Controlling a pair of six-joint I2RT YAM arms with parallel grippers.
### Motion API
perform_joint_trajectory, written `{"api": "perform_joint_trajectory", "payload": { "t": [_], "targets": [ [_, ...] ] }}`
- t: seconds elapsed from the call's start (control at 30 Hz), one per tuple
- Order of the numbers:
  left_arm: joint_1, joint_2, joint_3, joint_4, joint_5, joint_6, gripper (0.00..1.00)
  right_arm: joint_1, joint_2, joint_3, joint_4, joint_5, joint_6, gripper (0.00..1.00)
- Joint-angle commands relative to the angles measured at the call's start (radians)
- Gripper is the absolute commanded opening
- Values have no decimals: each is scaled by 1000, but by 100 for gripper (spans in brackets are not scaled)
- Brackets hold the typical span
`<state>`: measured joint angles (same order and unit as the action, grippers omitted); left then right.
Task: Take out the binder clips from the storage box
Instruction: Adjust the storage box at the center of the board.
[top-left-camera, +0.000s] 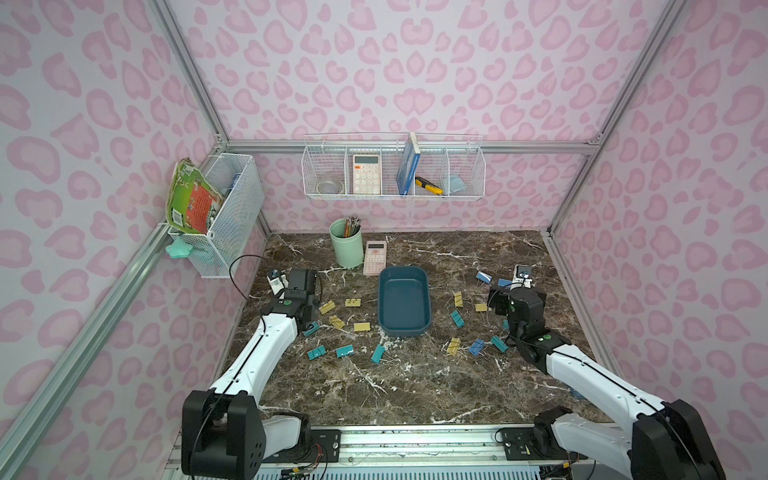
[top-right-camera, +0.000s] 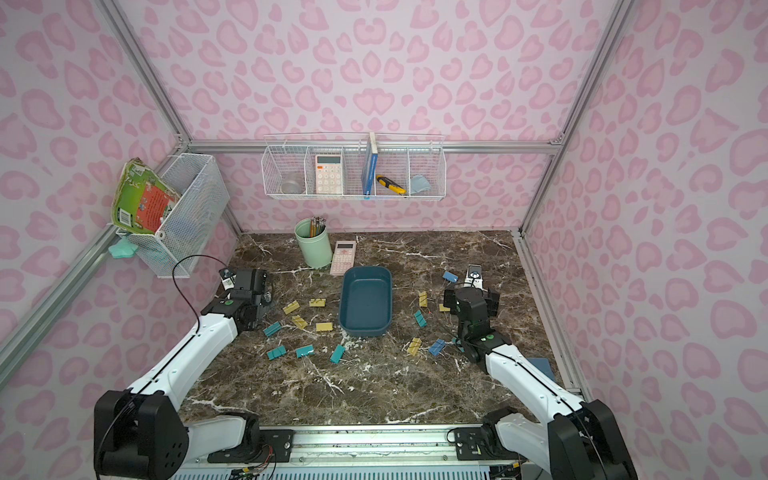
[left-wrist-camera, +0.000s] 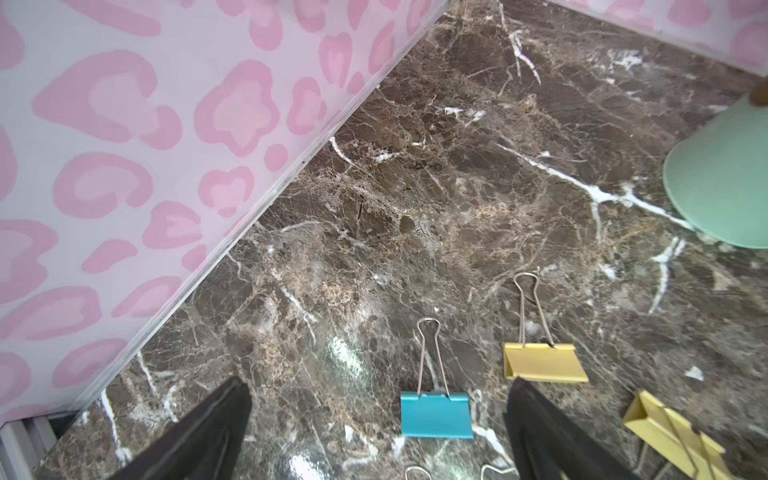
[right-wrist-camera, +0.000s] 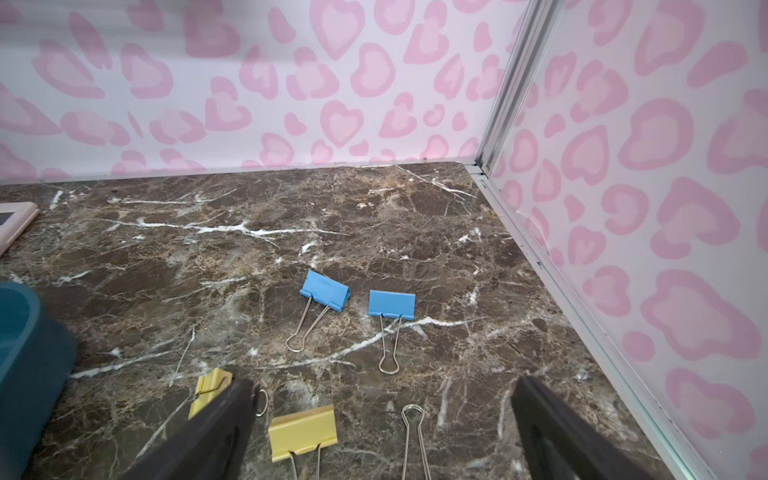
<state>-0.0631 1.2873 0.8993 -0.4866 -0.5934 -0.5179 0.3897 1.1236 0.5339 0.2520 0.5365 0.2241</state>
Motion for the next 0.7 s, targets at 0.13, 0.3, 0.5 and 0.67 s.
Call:
{"api": "perform_joint_trajectory", "payload": {
  "t": [0.13, 0.3, 0.5, 0.67],
  "targets": [
    [15, -13, -1, 59, 69, -9, 99, -13, 44, 90, -73, -370, 91, 99],
    [15, -39, 25, 25, 138, -41, 99, 131, 219, 236, -203, -397, 146, 100],
    [14, -47, 53, -41, 157, -74, 99, 271, 501, 466, -386, -408, 244, 65],
    [14, -89, 41, -54, 165, -80, 99, 275, 618, 547, -414, -452, 295, 56]
  ]
}}
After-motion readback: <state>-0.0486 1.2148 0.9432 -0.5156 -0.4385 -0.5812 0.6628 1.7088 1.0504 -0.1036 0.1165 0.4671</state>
